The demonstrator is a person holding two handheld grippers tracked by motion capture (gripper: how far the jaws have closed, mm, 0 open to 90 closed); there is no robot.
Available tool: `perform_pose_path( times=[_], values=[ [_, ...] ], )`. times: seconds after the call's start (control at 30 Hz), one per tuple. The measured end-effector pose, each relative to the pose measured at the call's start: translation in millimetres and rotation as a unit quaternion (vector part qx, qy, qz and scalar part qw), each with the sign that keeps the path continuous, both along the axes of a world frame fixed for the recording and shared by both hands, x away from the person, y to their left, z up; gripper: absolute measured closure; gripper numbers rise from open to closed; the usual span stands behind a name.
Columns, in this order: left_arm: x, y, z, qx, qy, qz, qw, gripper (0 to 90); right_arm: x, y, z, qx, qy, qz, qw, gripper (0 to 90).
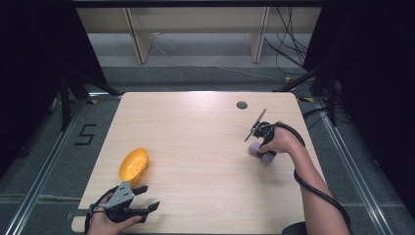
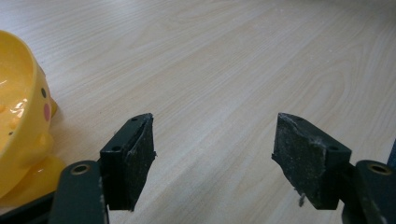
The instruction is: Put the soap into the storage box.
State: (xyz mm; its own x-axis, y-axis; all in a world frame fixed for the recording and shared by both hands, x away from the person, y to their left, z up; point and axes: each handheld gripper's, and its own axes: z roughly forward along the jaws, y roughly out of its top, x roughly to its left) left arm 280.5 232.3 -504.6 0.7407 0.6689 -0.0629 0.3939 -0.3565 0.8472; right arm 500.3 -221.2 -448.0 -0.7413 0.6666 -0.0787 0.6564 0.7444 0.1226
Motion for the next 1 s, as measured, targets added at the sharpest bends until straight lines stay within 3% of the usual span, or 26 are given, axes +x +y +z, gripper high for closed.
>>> perform_pose_path(
  times=[0.1,0.13,0.17,0.2,0.27,0.33,0.53,0.57,0.7,0.77,0.93,1.0],
  values=[
    [-0.3,-0.2,-0.2,-0.002,0.003,0.002,1.0,28.2,4.2,-0.3,-5.5,-0.003,0.0,0.015,0.9999,46.2],
    [-1.1,-1.1,-0.8,-0.009,0.01,0.007,0.9999,28.2,3.9,1.3,-5.8,-0.004,0.005,0.005,1.0,46.3],
    [0.0,-0.1,-0.1,0.0,0.0,0.0,1.0,28.2,3.9,1.3,-5.8,-0.004,0.005,0.005,1.0,46.3],
    [0.3,-0.1,-0.3,0.002,0.0,0.0,1.0,28.2,4.8,0.5,-7.1,-0.005,0.003,0.017,0.9998,46.0],
    [0.7,0.8,0.2,0.013,-0.002,-0.004,0.9999,28.1,5.1,1.6,-8.1,-0.008,0.005,0.01,0.9999,46.0],
    [-0.1,-0.7,-0.4,-0.001,0.0,-0.001,1.0,28.1,5.8,2.0,-8.1,-0.015,0.011,0.004,0.9998,46.1],
    [-0.2,-1.4,-1.1,-0.004,-0.004,0.003,1.0,28.2,9.0,0.5,-14.1,-0.009,0.018,0.001,0.9998,46.0],
    [-0.2,-1.3,-1.1,-0.003,-0.004,0.004,1.0,28.2,10.1,-1.9,-18.6,-0.006,0.009,0.018,0.9998,46.5],
    [-0.1,-1.0,-0.6,-0.003,0.001,-0.001,1.0,28.1,9.1,-1.4,-21.8,-0.005,0.01,0.01,0.9999,48.4],
    [-0.2,-1.2,-0.6,-0.003,0.002,-0.001,1.0,28.1,9.9,-2.1,-21.9,-0.005,0.008,0.02,0.9997,49.7],
    [-0.1,-1.4,-1.0,-0.008,0.003,0.001,1.0,28.0,5.2,0.8,-20.8,-0.005,0.006,0.004,1.0,49.9],
    [-0.2,-1.8,-1.3,-0.007,0.002,0.002,1.0,28.0,5.3,0.1,-21.1,-0.004,-0.001,0.023,0.9997,50.0]
  ],
)
